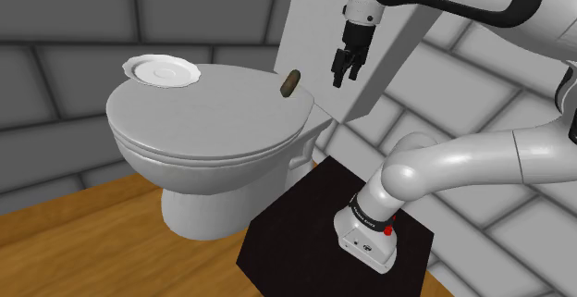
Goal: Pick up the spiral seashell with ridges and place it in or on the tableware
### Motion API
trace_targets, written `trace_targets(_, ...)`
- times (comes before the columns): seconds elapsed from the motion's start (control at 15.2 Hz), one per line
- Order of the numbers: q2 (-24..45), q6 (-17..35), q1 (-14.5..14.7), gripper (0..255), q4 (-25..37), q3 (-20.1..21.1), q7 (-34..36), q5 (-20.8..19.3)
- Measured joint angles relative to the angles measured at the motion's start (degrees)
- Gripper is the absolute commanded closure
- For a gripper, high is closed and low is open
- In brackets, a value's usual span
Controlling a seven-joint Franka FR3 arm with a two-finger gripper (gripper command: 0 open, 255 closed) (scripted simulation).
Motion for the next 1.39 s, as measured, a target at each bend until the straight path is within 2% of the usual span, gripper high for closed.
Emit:
trace_targets(0.13, 0.73, 1.12, -0.41, 0, -0.10, -0.02, 1.31, 0.64)
trace_targets(0.33, 4.21, 6.33, -2.34, 0, 0.26, 0.51, 9.09, 4.36)
trace_targets(0.99, 17.91, 28.46, -9.27, 0, 2.81, 0.49, 35.41, 15.75)
trace_targets(1.39, 19.95, 34.23, -9.82, 0, 0.62, 0.60, 38.03, 17.26)
